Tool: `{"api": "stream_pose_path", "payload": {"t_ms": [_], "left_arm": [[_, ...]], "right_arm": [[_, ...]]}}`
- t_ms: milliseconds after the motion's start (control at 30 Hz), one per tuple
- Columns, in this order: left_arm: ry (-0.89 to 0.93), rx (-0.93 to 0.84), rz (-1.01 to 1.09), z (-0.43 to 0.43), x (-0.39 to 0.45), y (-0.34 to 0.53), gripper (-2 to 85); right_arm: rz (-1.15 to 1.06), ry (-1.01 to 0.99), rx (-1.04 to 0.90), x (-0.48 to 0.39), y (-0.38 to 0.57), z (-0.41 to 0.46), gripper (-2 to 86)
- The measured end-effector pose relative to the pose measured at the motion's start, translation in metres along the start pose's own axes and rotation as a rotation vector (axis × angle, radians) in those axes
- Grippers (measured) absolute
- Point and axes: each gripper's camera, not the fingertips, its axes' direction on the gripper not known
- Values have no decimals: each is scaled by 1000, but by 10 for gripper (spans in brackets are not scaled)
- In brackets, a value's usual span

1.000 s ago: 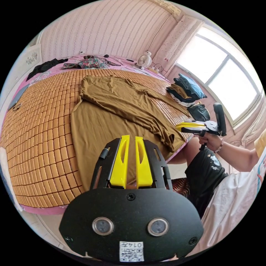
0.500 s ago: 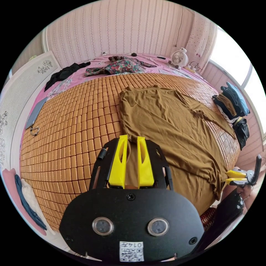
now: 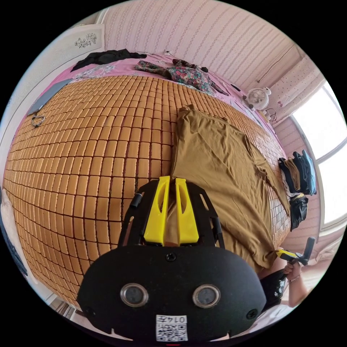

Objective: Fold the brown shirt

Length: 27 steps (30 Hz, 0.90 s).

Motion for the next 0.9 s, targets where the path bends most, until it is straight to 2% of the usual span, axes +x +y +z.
{"api": "stream_pose_path", "payload": {"t_ms": [100, 200, 300, 400, 500, 567, 633, 700, 767, 900], "left_arm": [[29, -26, -28, 8, -13, -3, 43], [89, 30, -101, 0, -26, -4, 52], [83, 113, -71, -21, -23, 4, 57], [122, 127, 61, -36, 5, 29, 58], [231, 28, 271, -32, 61, 73, 59], [440, -100, 410, -19, 114, 113, 63], [571, -198, 490, -8, 157, 142, 68], [561, -244, 612, 0, 199, 169, 72], [444, -272, 754, 10, 241, 193, 79], [271, -261, 857, 25, 267, 198, 70]], "right_arm": [[4, 19, -1, -2, -1, -5, 12], [8, 88, 21, -7, 0, -12, 13], [-11, 122, 34, -13, 1, -16, 14], [-47, 161, 18, -24, 3, -14, 14], [-98, 180, 56, -39, 6, -16, 15], [-123, 220, 66, -46, 6, -14, 16], [-133, 242, 58, -52, 5, -12, 17], [-137, 237, 52, -57, 6, -11, 15], [-150, 252, 63, -61, 9, -12, 13], [-198, 297, 9, -68, 4, 4, 7]]}}
